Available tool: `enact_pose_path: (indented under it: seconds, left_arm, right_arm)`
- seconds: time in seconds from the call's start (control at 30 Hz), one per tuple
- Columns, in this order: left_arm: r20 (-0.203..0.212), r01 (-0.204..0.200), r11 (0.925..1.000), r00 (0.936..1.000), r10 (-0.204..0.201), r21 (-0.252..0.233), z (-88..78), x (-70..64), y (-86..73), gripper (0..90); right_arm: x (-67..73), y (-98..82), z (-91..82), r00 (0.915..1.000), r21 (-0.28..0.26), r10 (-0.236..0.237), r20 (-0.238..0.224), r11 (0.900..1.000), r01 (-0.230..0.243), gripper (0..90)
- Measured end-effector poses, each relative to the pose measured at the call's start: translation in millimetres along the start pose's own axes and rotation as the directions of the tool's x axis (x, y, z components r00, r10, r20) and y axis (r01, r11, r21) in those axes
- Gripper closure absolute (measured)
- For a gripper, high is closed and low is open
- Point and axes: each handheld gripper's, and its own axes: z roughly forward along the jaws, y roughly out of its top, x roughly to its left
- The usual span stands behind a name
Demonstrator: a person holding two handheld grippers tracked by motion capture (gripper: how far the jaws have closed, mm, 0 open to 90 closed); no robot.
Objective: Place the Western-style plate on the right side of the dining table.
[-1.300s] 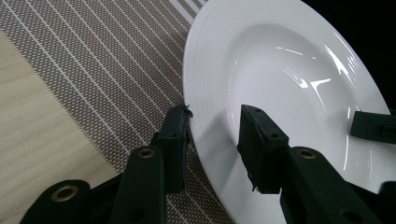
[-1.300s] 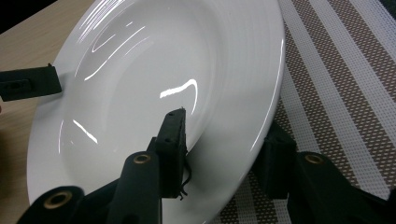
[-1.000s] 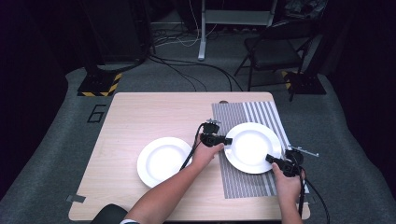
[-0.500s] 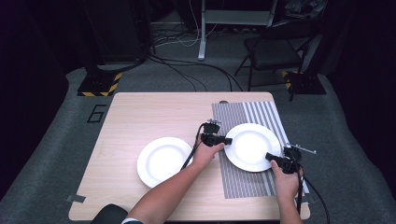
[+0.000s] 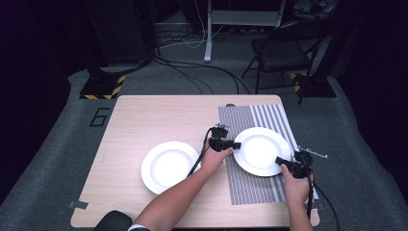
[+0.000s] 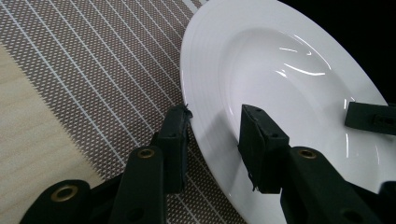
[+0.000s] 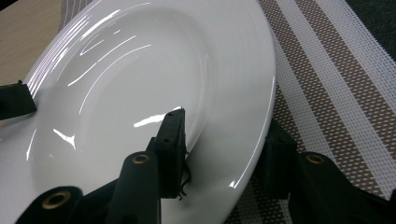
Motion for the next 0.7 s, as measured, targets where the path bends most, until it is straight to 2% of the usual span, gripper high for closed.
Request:
enact_pose_path:
  seconds: [0.23, 0.5, 0.7]
  left_arm:
    - [-0.014, -0.015, 0.9999, 0.9998, 0.015, 0.001, 0.9, -1.4, 0.1, 62.2]
    - [-0.047, -0.007, 0.9999, 0.9989, 0.007, -0.009, 3.9, -2.3, -0.4, 60.0]
    - [-0.038, -0.006, 1.0000, 0.9993, 0.006, -0.007, 5.8, -2.0, -0.4, 60.6]
  right_arm:
    - [0.0, 0.7, 1.4, 0.9999, -0.003, -0.004, 0.013, 1.000, 0.004, 58.3]
    - [2.0, 0.1, 4.5, 0.9999, 0.005, -0.012, 0.010, 1.000, 0.012, 56.3]
    - [0.8, 0.5, 6.8, 0.9996, 0.008, -0.010, 0.028, 1.000, 0.010, 56.4]
